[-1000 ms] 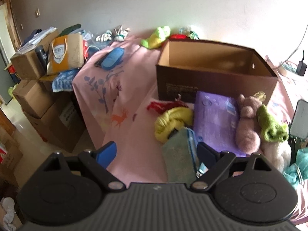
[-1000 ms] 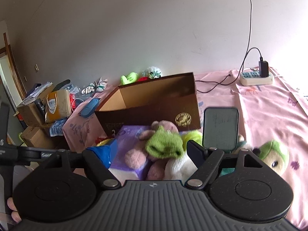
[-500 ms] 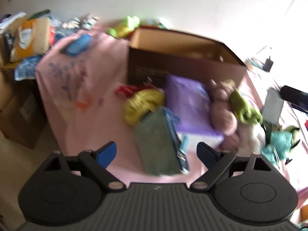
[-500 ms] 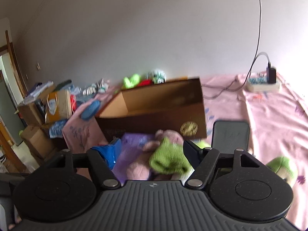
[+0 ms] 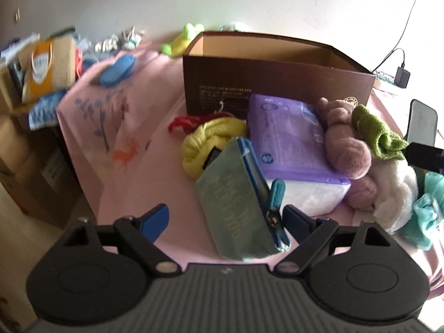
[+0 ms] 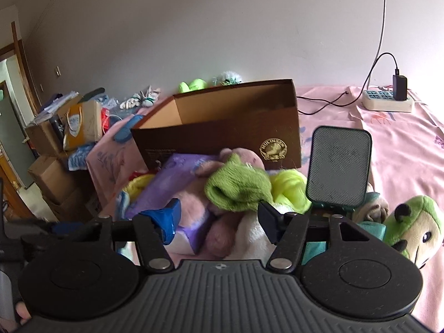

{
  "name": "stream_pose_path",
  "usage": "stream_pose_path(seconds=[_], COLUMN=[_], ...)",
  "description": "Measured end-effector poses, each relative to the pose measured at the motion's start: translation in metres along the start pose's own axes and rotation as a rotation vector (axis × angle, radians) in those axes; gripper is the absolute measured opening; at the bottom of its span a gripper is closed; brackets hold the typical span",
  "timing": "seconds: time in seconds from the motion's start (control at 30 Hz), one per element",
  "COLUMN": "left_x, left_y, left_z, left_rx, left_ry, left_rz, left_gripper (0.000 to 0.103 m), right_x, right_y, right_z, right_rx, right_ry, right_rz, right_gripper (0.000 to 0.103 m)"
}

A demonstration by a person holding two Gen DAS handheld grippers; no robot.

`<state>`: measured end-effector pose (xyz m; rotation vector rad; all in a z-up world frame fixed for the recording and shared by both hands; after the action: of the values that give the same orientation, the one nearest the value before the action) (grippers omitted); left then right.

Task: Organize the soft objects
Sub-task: 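Move the left tool to the mint-green pouch while the right tool approaches the green knitted sock, then close the left tool on the pouch while the right tool grasps the green sock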

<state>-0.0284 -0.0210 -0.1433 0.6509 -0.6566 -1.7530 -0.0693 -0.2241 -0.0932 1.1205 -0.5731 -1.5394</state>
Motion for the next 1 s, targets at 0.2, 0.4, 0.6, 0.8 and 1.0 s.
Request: stream_pose_path(seconds=[0.2, 0.4, 0.6, 0.8, 1.0], left_x=[0.005, 0.0, -0.005, -0.002, -0.007], left_y=[-0.002, -0.004, 0.003, 0.013, 0.018], left_z=[-0.005, -0.004, 0.02, 0.041, 0.049], left_rx=[-0.013, -0.001, 0.063, 0.126, 0.173], left_ry=[-0.036, -0.046, -0.048, -0.071, -0.088], left_rz=[-0.049, -0.004, 0.01, 0.005, 0.017], left_gripper=[0.048, 0.004, 0.004, 0.004, 0.004], right_x=[0.018, 0.018, 0.022, 0.026, 0.028], right_y=[-0.002, 0.015, 0.015, 0.012, 0.022], right_z=[0.006, -0.008, -0.038, -0.039, -0.022], right_rx=[0.014, 0.067, 0.018, -0.005, 0.069], right_ry=[0.011, 0.024, 0.031, 0.073, 0.119], right_rz=[-0.015, -0.004, -0.041, -0.069, -0.052], right_gripper=[0.04, 0.041, 0.028, 0.0, 0.0])
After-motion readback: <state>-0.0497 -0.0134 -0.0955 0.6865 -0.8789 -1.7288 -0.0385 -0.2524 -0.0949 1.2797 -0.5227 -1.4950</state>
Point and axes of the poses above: each gripper's, at about its wrist camera, not at the fingertips, and z roughly against the way its jaws point, x to its right, y to its top, the point moved 5 cm from there along -z, roughly the way its jaws point, and after that the axes turned 8 degrees about -z, right-handed, at the moved point
